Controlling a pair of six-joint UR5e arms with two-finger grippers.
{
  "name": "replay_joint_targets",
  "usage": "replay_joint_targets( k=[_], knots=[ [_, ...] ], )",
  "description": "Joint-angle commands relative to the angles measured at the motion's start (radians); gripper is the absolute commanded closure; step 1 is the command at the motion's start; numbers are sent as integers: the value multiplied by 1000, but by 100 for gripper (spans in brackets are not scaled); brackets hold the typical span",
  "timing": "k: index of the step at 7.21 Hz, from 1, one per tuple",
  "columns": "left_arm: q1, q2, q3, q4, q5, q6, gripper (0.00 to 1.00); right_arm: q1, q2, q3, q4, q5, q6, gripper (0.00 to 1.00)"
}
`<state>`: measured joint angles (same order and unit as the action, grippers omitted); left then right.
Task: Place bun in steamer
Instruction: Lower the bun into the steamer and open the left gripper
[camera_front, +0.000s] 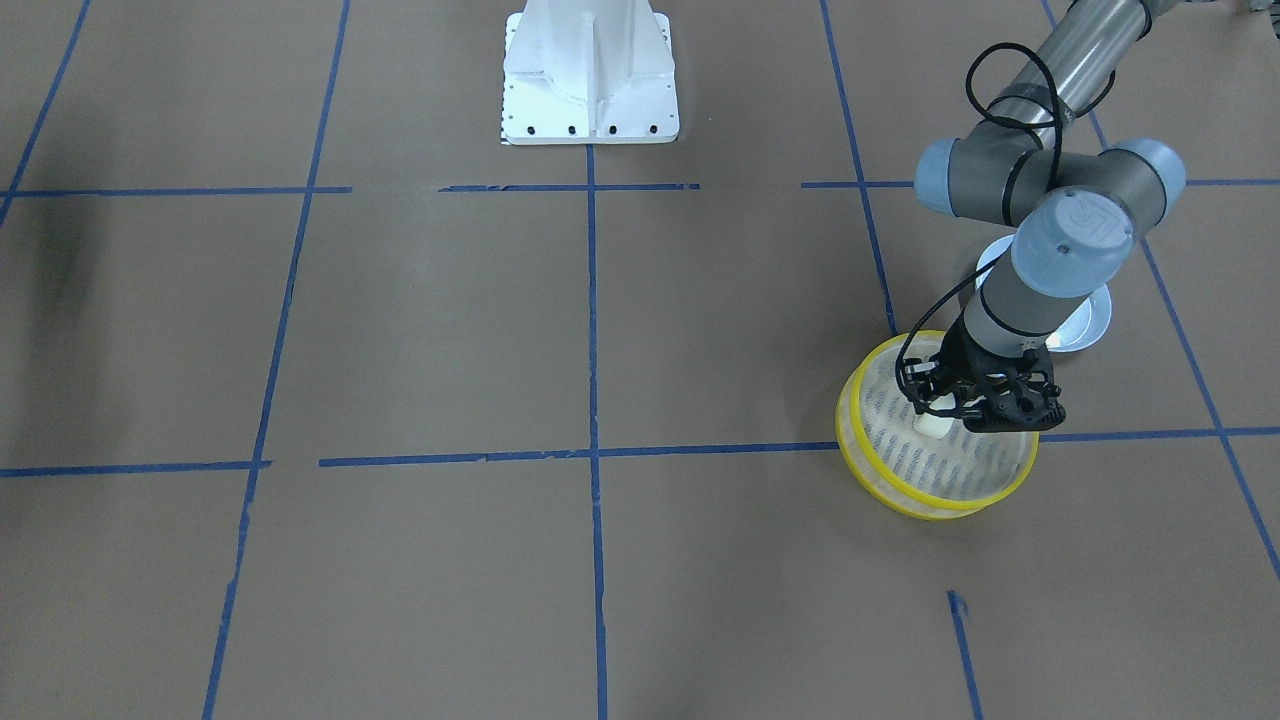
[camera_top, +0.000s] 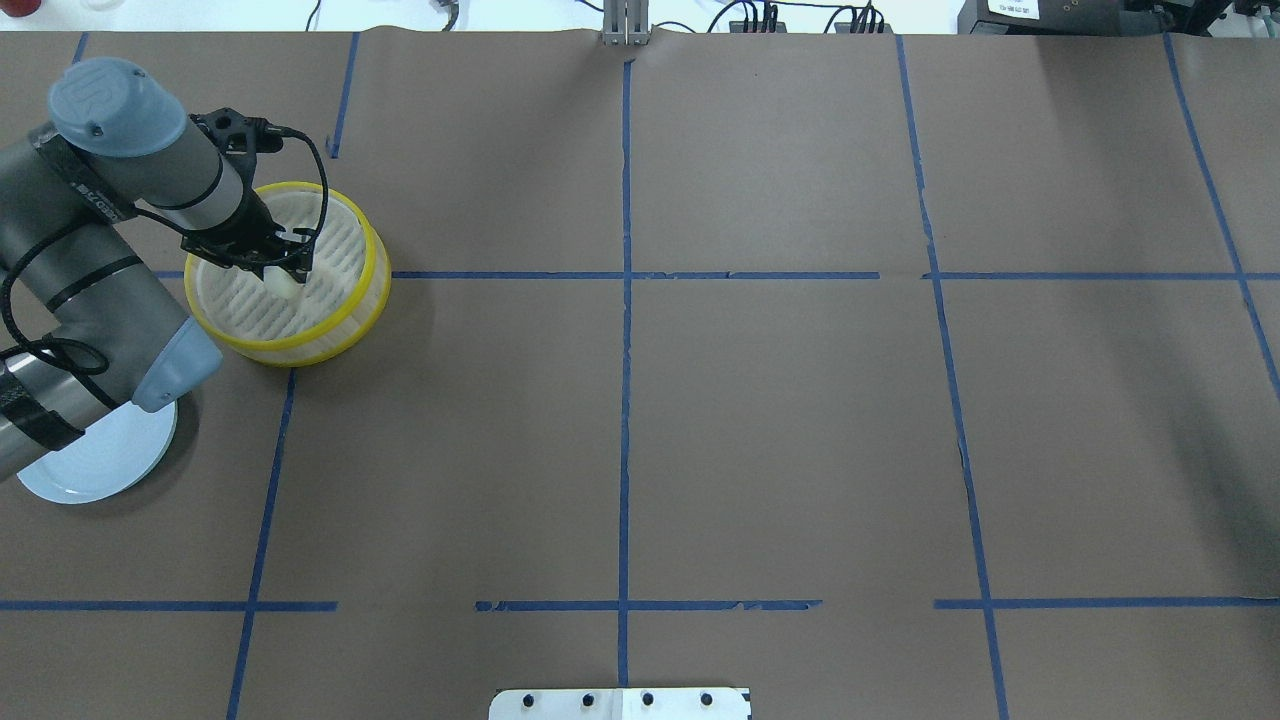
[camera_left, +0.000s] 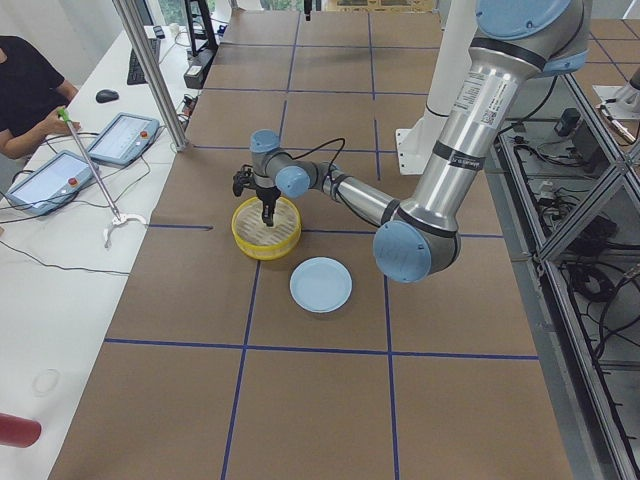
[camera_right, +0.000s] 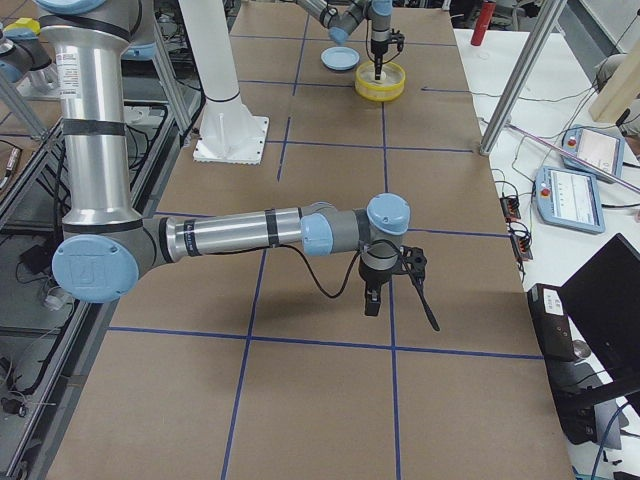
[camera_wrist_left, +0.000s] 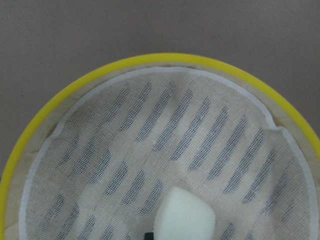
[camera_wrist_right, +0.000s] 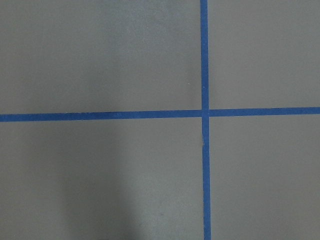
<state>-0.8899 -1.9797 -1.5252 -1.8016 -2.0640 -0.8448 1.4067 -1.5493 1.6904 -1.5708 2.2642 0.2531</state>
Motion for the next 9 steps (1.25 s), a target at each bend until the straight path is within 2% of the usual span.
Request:
replay_joint_targets(
  k=[1,3,6,9],
  knots=[
    [0,1,0,-5,1,0,0,0,0,0,0,0,0,0],
    [0,2,-19,-5,1,-2,0,0,0,0,0,0,0,0],
    [-56,74,-250,8,2,3,0,0,0,0,0,0,0,0],
    [-235,114,-289,10,-18,9,0,0,0,0,0,0,0,0]
  ],
)
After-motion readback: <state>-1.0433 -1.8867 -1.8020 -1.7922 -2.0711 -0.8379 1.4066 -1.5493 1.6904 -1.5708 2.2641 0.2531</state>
